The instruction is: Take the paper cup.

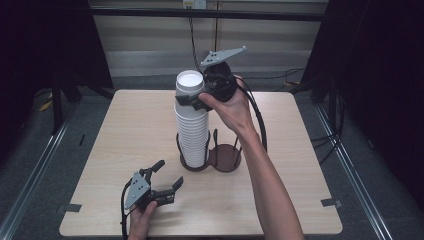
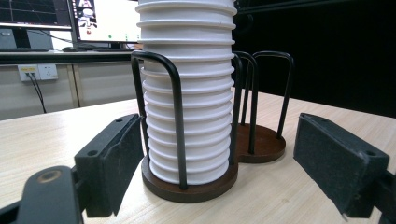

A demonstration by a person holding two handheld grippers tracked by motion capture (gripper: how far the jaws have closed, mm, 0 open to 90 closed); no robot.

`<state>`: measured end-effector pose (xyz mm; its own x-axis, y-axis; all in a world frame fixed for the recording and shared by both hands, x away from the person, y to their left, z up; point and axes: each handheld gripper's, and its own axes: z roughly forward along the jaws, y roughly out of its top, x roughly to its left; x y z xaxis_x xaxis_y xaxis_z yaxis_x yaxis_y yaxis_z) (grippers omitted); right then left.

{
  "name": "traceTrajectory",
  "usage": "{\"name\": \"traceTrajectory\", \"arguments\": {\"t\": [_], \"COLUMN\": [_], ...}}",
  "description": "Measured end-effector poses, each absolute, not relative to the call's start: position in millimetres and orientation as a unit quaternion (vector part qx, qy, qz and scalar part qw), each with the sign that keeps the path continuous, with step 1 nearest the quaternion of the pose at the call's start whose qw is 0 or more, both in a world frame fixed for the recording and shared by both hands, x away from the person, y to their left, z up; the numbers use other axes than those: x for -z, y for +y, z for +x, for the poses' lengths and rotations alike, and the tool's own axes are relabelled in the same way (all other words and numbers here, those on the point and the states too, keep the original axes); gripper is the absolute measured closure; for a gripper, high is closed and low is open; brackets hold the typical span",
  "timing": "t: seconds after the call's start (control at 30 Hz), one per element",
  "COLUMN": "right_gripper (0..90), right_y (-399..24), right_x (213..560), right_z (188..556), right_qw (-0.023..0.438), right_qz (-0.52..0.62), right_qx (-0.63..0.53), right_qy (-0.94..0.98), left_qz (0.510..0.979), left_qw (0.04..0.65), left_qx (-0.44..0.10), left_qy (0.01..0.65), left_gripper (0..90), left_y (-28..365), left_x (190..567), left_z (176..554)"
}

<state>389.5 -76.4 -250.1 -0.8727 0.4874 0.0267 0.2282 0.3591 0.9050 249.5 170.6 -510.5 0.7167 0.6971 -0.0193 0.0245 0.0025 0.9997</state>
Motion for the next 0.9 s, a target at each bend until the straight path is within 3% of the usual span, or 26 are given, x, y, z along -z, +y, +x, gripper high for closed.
{"name": "traceTrajectory", "arguments": {"t": [0.9], "right_gripper": [20.0], "right_y": [-83.8], "right_x": [235.9], "right_z": [385.3], "right_qw": [0.134], "right_qz": [0.214], "right_qx": [-0.564], "right_qy": [0.786], "left_qz": [0.659], "left_qw": [0.652], "left_qx": [-0.257], "left_qy": [0.273], "left_gripper": [15.7], "left_y": [170.7], "left_x": [510.6], "left_z": [249.5]}}
